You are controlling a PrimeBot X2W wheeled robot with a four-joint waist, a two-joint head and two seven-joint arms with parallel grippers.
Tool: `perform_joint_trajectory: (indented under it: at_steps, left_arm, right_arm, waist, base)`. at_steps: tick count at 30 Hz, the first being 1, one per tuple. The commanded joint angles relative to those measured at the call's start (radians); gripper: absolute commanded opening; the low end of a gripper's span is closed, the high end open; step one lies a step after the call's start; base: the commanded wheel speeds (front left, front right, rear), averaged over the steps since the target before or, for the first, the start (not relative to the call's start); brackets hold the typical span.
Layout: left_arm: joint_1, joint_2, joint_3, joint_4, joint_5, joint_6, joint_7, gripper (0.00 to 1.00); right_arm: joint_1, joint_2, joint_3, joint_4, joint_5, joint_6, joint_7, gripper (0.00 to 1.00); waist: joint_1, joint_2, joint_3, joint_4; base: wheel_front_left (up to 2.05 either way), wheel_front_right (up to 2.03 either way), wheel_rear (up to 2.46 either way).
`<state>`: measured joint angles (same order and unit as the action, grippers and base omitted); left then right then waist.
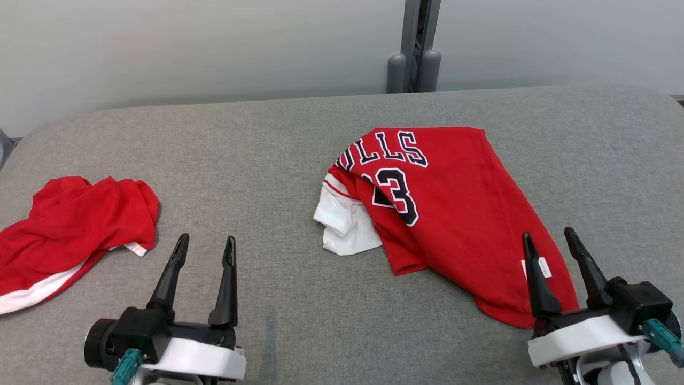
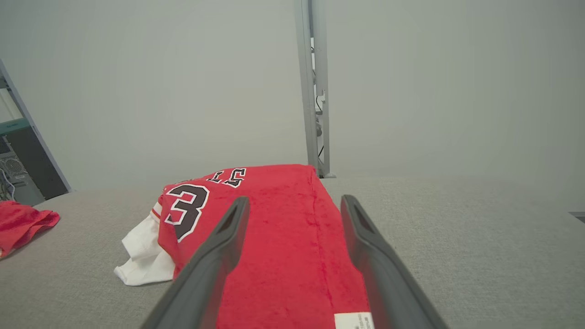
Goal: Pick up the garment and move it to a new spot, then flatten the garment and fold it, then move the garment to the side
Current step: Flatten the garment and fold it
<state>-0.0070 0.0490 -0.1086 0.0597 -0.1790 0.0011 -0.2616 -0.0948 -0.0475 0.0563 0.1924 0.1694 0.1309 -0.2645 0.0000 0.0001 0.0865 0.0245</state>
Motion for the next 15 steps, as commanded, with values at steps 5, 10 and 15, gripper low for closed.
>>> perform_joint_trajectory:
  at_steps: [5,10,15]
  left_arm:
    - [-0.026,0.003,-0.017,0.004,0.012,-0.005,-0.003,1.00]
    - [-0.041,0.003,-0.017,0.009,0.017,-0.009,-0.003,1.00]
    - [-0.062,0.003,-0.020,0.016,0.024,-0.017,-0.003,1.00]
  right_arm:
    - [0.000,-0.006,-0.048,0.074,0.014,0.000,-0.002,1.00]
    - [-0.031,-0.006,-0.077,0.169,0.044,0.000,-0.002,1.00]
    - [-0.071,-0.007,-0.078,0.261,0.036,0.000,-0.002,1.00]
  waist:
    - [0.0000,-0.0001,0.031,0.019]
    - [0.0000,-0.0001,0.065,0.035]
    - [0.0000,-0.0001,0.100,0.052]
  base:
    - [0.00,0.00,0.00]
    - [0.00,0.00,0.00]
    - [0.00,0.00,0.00]
